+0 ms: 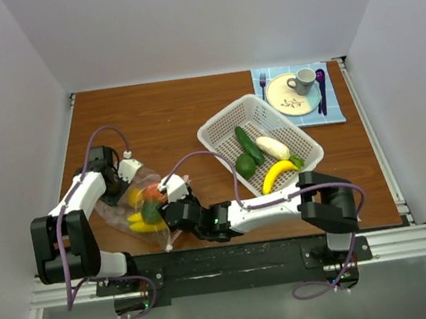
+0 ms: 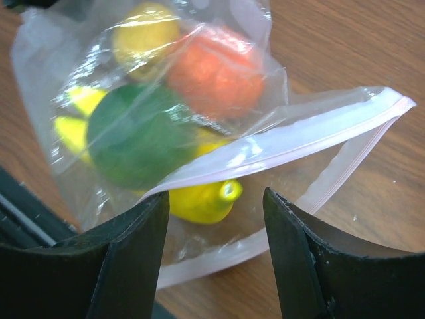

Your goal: Open the zip-top bag and remove the fake food

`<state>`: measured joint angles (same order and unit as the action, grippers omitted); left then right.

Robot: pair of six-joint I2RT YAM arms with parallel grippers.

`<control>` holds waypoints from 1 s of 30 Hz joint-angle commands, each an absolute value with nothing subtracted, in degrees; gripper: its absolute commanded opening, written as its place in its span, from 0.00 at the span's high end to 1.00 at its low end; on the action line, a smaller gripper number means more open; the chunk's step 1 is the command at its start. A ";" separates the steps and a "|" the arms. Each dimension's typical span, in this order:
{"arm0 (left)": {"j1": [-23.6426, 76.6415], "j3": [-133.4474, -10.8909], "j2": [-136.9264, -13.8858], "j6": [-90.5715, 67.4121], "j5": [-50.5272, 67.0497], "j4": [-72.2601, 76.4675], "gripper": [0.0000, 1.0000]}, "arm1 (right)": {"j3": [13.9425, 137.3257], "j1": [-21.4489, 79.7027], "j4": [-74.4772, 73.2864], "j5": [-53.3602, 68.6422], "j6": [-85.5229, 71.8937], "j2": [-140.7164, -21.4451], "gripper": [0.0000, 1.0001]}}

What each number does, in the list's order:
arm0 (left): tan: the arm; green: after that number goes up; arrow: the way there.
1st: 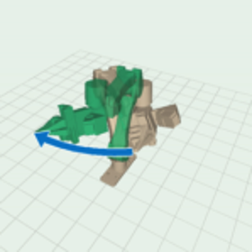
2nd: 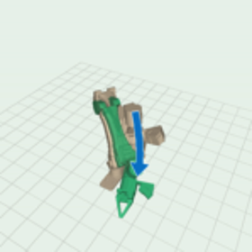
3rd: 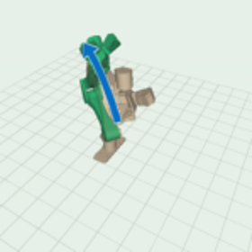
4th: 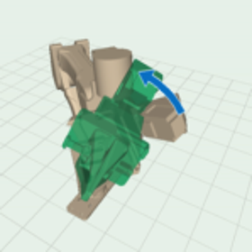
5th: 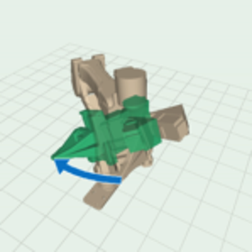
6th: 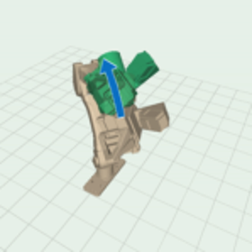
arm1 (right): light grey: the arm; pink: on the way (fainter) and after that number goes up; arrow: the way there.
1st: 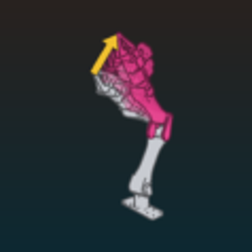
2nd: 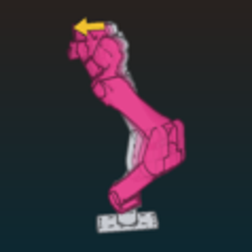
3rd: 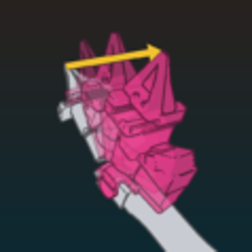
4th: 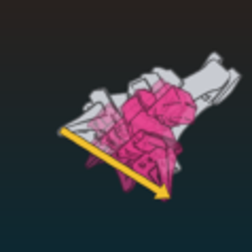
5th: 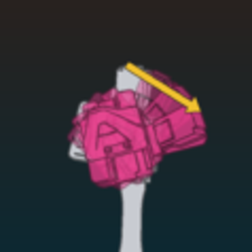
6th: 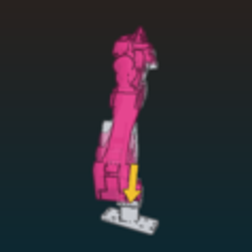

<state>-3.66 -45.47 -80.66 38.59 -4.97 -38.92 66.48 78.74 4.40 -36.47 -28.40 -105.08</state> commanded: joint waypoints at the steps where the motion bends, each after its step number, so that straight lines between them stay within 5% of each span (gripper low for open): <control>1: -3.52 -45.79 -79.98 38.67 -4.92 -38.94 1.00 | 68.55 75.77 6.86 -36.65 -30.67 -107.57 0.38; 7: -3.52 -45.00 -79.80 39.02 -5.71 -38.58 1.00 | 68.20 74.71 8.26 -36.22 -31.82 -108.90 0.45; 10: -3.52 -44.74 -79.89 39.02 -5.71 -38.41 1.00 | 67.33 74.53 10.19 -35.16 -32.43 -108.81 0.56; 14: -3.52 -44.30 -79.81 39.11 -5.89 -38.15 1.00 | 67.06 74.44 10.72 -33.49 -32.52 -108.28 0.88; 17: -3.52 -43.77 -79.81 39.20 -6.42 -37.44 1.00 | 66.27 74.44 10.11 -33.14 -33.22 -106.62 1.00; 30: -3.69 -43.33 -80.95 39.64 -7.03 -36.04 1.00 | 52.74 74.44 2.38 -36.65 -39.19 -91.25 1.00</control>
